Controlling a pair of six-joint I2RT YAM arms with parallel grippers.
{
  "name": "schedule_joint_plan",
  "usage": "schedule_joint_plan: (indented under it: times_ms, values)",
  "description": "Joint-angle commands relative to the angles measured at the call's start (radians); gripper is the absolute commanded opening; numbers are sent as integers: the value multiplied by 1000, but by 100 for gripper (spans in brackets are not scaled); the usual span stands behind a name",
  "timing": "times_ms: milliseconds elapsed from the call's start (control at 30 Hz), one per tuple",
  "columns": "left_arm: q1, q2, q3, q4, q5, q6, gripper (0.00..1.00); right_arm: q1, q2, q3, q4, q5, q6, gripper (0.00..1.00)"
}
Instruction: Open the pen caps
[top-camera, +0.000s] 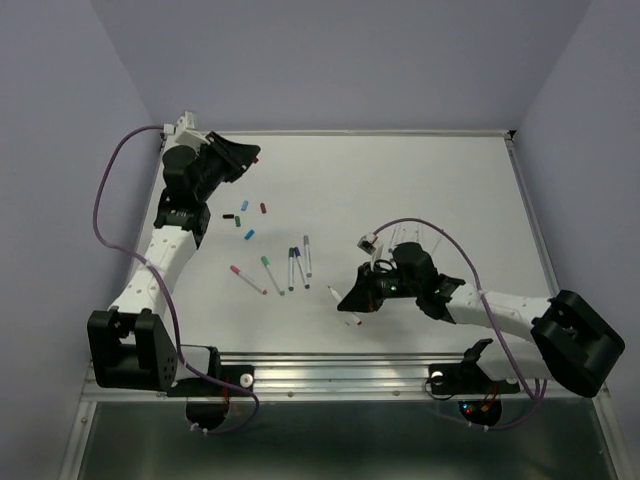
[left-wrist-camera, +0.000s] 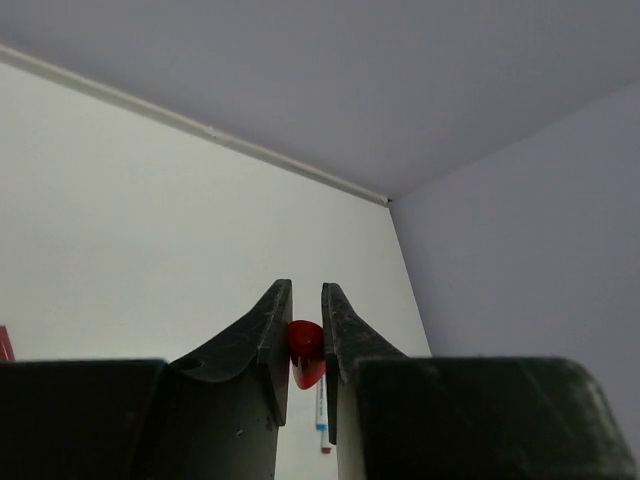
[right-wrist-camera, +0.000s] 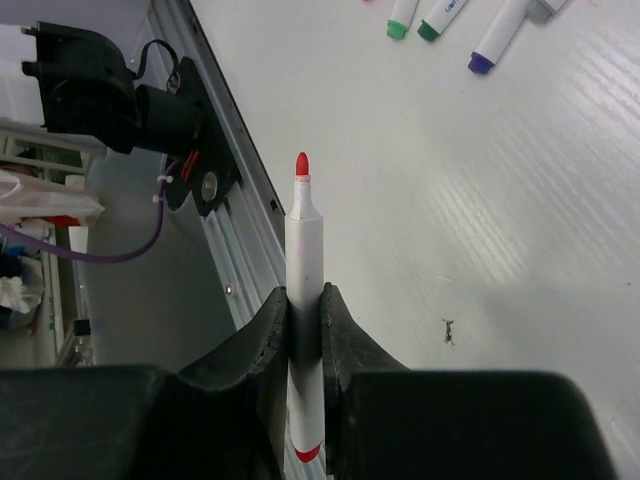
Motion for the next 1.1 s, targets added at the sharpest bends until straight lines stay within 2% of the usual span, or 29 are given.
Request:
schedule_joint_plan:
  times_ms: [0, 100, 167, 200, 267, 367, 467, 600, 733, 900, 1067]
  values:
    - [-5, -12, 55, 72, -35, 24, 0, 3, -81, -5, 53, -3, 78, 1]
    - [-1, -3, 47, 20, -39, 36, 0, 3, -78, 49, -82, 140, 44, 1]
    - [-1, 6, 45, -90, -82, 82, 0, -7, -60, 106, -139, 218, 26, 1]
    - [-1, 11, 41, -127, -125, 100, 2, -18, -37, 124, -195, 317, 23, 1]
    - [-1, 22, 19, -226, -182, 146, 3, -56, -7, 158, -232, 363, 17, 1]
    - [-1, 35, -25, -318, -300, 177, 3, -90, 46, 227, -327, 514, 3, 1]
    - [-1, 57, -73, -332, -355, 203, 3, -121, 92, 291, -430, 758, -17, 1]
    - [-1, 133, -64, -365, -431, 214, 4, -145, 148, 348, -527, 910, -23, 2]
    - [-1, 251, 36, -384, -441, 241, 6, -170, 174, 365, -564, 964, -28, 2]
    - [-3, 409, 137, -411, -466, 254, 6, -191, 120, 336, -579, 987, -37, 2]
    - [-8, 491, 199, -442, -480, 246, 7, -222, 77, 322, -596, 1002, -39, 4]
